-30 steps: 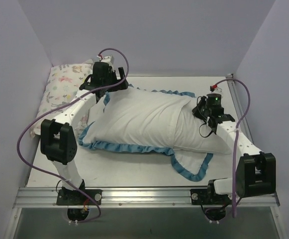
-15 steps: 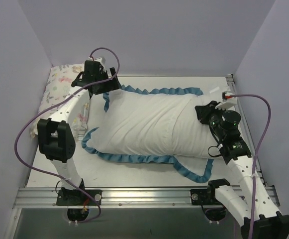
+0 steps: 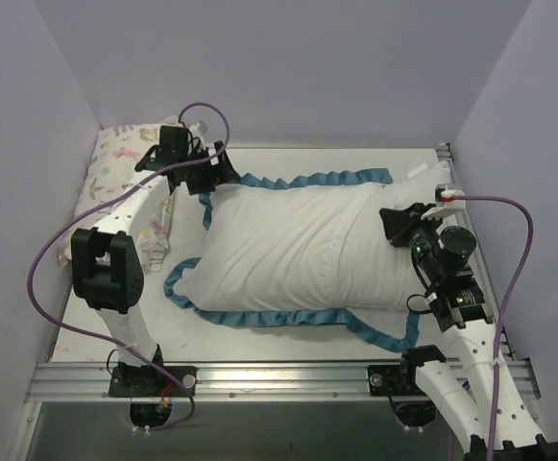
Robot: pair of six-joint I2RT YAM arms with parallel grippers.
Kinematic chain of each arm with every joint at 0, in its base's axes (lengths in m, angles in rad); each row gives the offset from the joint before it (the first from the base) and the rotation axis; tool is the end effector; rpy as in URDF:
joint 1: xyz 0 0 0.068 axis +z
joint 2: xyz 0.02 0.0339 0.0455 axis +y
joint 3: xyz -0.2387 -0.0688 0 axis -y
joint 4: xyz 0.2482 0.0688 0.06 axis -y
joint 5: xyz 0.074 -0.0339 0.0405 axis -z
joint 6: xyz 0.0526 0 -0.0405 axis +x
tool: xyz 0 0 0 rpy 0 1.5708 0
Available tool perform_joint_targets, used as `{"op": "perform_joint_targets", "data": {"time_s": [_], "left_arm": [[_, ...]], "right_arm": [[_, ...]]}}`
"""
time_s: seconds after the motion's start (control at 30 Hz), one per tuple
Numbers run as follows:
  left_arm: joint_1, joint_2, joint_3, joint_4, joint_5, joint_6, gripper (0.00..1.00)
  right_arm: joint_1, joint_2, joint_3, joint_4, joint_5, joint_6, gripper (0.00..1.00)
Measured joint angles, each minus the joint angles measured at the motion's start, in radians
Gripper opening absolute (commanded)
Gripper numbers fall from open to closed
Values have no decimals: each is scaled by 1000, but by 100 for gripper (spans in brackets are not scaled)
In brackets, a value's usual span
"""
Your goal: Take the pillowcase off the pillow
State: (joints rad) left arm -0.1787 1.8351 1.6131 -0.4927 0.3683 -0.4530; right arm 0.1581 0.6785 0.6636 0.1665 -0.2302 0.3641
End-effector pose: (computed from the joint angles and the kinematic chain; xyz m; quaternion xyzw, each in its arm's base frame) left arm 0.4204 -0.0952 0.2671 -0.0470 0.8964 -0.2851 0.3361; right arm 0.2025 0.0444 0.3385 -0.0201 0.6527 0.2668 0.7087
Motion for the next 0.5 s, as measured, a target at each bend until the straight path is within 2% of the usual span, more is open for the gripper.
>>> {"op": "perform_joint_targets", "data": {"time_s": [0.13,0.23,0.27,0.33,0.37,0.4,0.5], "left_arm": [[-24,-3,-113,13,22,-8,96],[-29,-3,-153,24,34,-19,72],[-29,-3,-157,26,35,-22,47],[-29,-3,-158,32,37,-34,19],[-29,-5,-158,34,39,-38,8],[-31,-6,-158,33,37,-40,0],[-31,-18,-158,27,19,-42,0]], "right_arm": [[2,1,0,-2,1,-3,0],[10,5,0,-7,6,-4,0],[12,7,0,-10,10,-4,0],[15,9,0,-18,16,-5,0],[16,11,1,-24,20,-6,0],[19,14,5,-35,26,-6,0],[21,36,46,-94,44,-6,0]]}}
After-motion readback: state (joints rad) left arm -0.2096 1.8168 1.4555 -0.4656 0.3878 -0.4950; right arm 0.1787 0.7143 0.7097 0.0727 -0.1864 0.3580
